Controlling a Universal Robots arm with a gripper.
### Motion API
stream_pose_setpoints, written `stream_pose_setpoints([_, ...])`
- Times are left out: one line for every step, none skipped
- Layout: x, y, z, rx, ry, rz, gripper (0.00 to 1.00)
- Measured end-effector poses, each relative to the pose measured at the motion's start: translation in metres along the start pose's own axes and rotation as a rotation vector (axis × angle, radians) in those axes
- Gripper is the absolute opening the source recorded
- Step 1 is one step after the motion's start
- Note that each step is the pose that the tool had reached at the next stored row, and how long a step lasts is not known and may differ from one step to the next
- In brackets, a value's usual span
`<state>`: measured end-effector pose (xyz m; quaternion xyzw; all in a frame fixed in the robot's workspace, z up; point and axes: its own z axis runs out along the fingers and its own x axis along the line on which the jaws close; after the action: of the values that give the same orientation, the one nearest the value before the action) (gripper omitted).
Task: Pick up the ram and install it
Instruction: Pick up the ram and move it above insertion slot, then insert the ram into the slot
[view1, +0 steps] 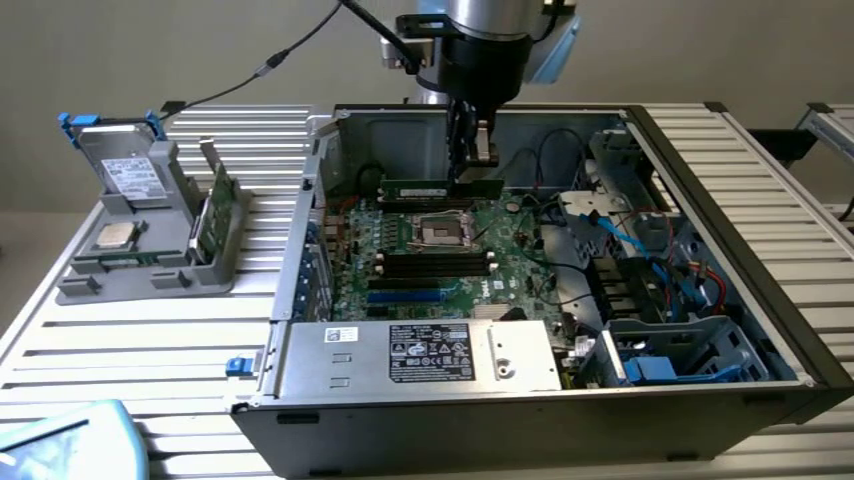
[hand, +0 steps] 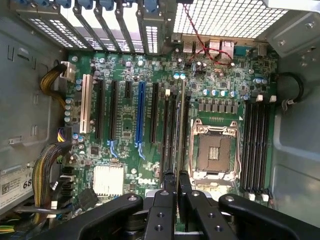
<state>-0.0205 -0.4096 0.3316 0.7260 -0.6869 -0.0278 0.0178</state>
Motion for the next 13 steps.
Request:
stream_pose_setpoints([-0.0001, -0.0001, 0.0018, 0.0000, 0.0000, 0.000, 0.14])
stream_pose_setpoints([-0.0003, -0.0003, 0.0037, 0.0000, 0.0000, 0.000, 0.14])
stream_pose_setpoints([-0.0004, -0.0003, 0.0049, 0.0000, 0.0000, 0.000, 0.14])
stream_pose_setpoints([-0.0004, -0.0003, 0.0049, 0.0000, 0.0000, 0.000, 0.14])
stream_pose_setpoints([-0.0004, -0.0003, 0.0049, 0.0000, 0.0000, 0.000, 0.14])
stream_pose_setpoints([-0.0004, -0.0003, 0.0049, 0.0000, 0.0000, 0.000, 0.14])
stream_pose_setpoints([-0.0004, -0.0003, 0.0049, 0.0000, 0.0000, 0.000, 0.14])
stream_pose_setpoints([-0.0004, -0.0003, 0.0049, 0.0000, 0.0000, 0.000, 0.14])
stream_pose_setpoints([-0.0004, -0.0003, 0.0049, 0.0000, 0.0000, 0.000, 0.14])
stream_pose_setpoints([-0.0004, -0.0003, 0.0049, 0.0000, 0.0000, 0.000, 0.14])
stream_pose_setpoints([-0.0004, -0.0003, 0.0049, 0.0000, -0.0001, 0.000, 0.14])
stream_pose_setpoints([-0.0004, -0.0003, 0.0049, 0.0000, 0.0000, 0.000, 0.14])
stream_pose_setpoints([-0.0004, -0.0003, 0.0049, 0.0000, 0.0000, 0.000, 0.14])
